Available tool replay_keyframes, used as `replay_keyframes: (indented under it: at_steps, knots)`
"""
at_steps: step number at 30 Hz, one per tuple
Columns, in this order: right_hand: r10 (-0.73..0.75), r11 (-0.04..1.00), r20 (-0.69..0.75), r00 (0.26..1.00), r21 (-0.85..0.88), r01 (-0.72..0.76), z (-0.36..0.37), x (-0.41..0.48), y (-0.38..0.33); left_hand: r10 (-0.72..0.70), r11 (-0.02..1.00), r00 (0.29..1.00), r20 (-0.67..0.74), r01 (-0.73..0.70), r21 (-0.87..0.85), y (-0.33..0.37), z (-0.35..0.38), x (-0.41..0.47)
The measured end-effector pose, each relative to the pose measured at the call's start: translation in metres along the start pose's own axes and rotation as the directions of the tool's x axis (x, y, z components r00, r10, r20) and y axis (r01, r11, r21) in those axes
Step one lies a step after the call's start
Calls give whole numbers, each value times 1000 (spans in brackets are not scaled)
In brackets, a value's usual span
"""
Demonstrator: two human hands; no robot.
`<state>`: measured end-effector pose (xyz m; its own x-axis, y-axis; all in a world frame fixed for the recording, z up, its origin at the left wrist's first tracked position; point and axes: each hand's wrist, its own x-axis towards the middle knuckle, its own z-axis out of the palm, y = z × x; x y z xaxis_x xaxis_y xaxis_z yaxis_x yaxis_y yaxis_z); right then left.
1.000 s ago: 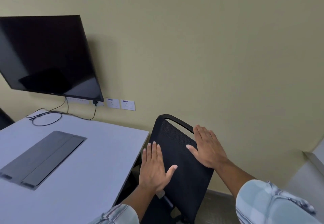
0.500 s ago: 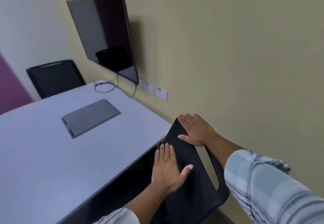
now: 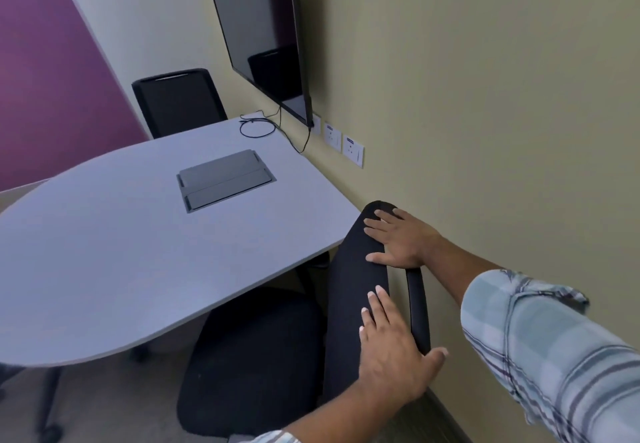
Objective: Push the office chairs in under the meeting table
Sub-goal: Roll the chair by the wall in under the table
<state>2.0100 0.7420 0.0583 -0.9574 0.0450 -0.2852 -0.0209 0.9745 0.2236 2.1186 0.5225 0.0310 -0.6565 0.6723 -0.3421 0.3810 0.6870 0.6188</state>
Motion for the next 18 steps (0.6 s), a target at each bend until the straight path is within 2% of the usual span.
replay_keyframes:
  at_steps: [4, 13, 18]
  knots:
    - [36, 995, 17, 999, 97, -37, 3, -12, -6, -22, 1000, 1000, 3, 21, 5, -3, 2, -14]
    - [136, 963, 2, 991, 233, -133, 16, -60, -47, 62, 998, 992, 114, -61, -6, -34, -17, -69]
    - [144, 961, -46, 989, 245, -129, 22, -84, -75, 126, 973, 978, 167, -154, 169, -56, -41, -104]
